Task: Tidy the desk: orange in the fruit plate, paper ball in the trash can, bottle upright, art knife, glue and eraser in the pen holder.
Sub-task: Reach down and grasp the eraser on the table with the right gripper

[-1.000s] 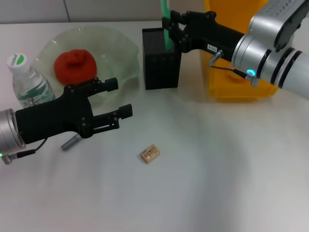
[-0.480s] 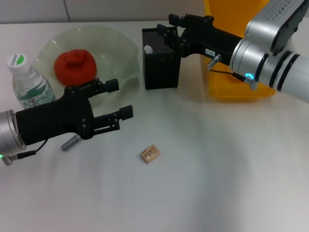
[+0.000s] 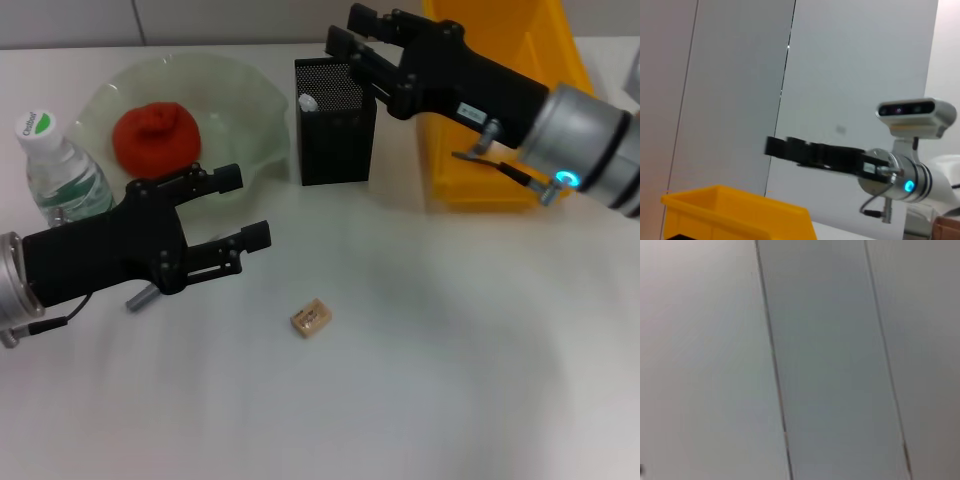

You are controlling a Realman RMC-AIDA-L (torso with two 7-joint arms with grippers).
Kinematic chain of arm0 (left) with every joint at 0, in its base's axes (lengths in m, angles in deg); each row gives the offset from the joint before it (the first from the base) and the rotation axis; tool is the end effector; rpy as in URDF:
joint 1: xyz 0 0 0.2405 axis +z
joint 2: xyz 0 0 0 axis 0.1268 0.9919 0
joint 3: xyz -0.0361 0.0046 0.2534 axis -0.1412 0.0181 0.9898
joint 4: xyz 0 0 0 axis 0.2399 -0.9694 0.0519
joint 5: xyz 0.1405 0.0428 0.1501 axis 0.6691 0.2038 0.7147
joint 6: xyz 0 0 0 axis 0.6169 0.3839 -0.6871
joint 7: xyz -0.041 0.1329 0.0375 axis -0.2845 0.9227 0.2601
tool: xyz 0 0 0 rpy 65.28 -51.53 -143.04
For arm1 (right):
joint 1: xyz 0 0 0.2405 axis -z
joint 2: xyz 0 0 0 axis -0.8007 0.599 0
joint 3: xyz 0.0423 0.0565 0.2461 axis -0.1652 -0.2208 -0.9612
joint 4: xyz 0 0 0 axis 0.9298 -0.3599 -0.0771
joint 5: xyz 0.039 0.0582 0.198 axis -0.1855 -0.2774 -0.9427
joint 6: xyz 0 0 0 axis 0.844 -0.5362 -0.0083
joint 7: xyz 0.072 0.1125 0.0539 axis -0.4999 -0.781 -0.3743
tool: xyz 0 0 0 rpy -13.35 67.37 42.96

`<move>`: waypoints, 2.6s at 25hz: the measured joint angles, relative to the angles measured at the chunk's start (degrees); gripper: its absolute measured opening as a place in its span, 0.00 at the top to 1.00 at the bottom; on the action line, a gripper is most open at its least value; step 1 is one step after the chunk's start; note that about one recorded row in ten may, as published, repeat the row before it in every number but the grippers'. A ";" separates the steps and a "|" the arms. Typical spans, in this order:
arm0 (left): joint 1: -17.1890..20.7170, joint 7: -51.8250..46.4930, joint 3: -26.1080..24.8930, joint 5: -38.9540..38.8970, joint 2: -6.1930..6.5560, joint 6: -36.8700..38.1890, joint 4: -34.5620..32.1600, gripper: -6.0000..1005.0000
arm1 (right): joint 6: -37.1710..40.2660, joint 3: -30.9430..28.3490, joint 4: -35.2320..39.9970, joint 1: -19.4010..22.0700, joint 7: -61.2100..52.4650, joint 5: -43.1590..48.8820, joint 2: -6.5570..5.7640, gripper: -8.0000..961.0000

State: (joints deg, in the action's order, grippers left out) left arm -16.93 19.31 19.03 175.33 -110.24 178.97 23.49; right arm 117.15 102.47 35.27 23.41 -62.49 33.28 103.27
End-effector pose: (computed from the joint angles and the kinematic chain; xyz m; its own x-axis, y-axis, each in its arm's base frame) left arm -0.2677 0.2840 -0.0004 0.6775 0.1575 0.7184 0.3621 -0.9217 -0.1394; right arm 0.1799 0.3611 -0.0400 0.5857 -0.0384 -0.8096 -0.4439 -0.8509 -0.2809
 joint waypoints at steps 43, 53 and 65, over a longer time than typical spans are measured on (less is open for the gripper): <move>5.66 -0.57 -1.43 1.15 0.43 5.31 -1.23 0.22 | 21.74 -5.56 44.84 -9.57 -76.09 84.39 -0.12 0.20; 5.37 -0.60 -1.44 5.30 0.34 5.57 -1.35 0.22 | 23.58 -1.46 37.39 -24.80 -87.33 91.20 0.11 0.21; 4.82 -0.09 -1.49 5.35 0.22 5.15 -1.24 0.22 | 14.67 8.35 22.85 -32.13 -89.54 89.66 0.61 0.21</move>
State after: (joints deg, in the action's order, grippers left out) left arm -12.10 19.23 17.55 180.67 -110.02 184.12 22.24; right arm 131.81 110.83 58.12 -8.72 -152.03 122.94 103.88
